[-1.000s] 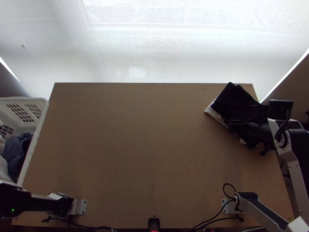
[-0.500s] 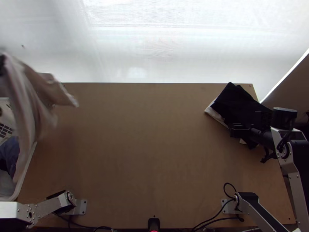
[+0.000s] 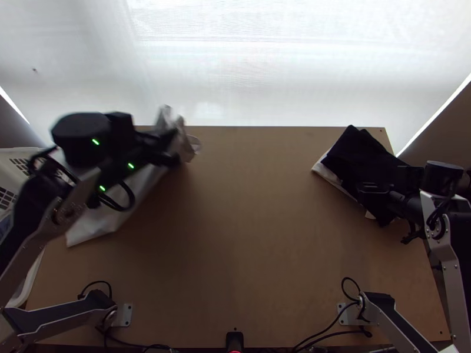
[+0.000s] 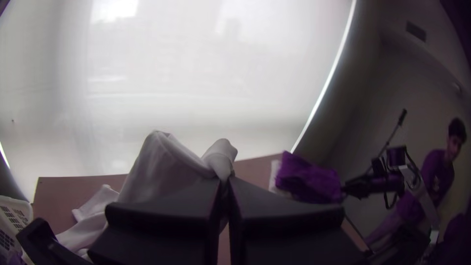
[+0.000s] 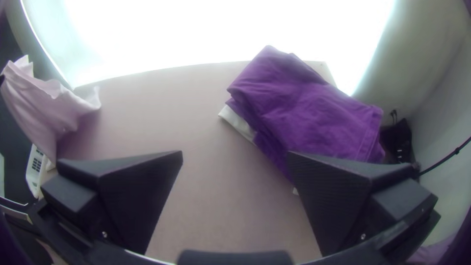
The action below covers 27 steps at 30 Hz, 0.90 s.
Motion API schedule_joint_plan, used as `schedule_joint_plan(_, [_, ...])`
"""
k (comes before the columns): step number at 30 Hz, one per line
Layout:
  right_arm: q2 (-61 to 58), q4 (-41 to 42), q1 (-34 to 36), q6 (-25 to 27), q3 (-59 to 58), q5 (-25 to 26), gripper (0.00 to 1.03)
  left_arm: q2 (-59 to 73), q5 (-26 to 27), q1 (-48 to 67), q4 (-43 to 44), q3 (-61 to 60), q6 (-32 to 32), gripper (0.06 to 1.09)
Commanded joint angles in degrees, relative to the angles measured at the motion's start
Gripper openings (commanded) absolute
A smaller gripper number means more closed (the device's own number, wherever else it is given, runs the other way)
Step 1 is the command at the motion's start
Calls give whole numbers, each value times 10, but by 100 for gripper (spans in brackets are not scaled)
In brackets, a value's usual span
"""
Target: Fold the t-shirt
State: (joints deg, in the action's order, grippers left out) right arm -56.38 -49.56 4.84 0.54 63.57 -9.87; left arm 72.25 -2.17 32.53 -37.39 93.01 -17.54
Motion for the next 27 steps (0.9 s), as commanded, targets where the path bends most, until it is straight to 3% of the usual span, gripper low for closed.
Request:
schedule_joint_plan(1, [-30,17,4,8,0,0,98,1,-29,199,50,-146,-10,9])
schedule_joint_plan(5, [-59,18,4,8,16,0,98,29,8,256,97,-247,-65,9])
schedule_joint_plan(14, [-121,18,1,8,38,0,98,159,77,335,178,-303,-131,9])
schedule_joint_plan(27, [-159,22,-4,9,44,0,98,305,82,353,253,-112,-206,9])
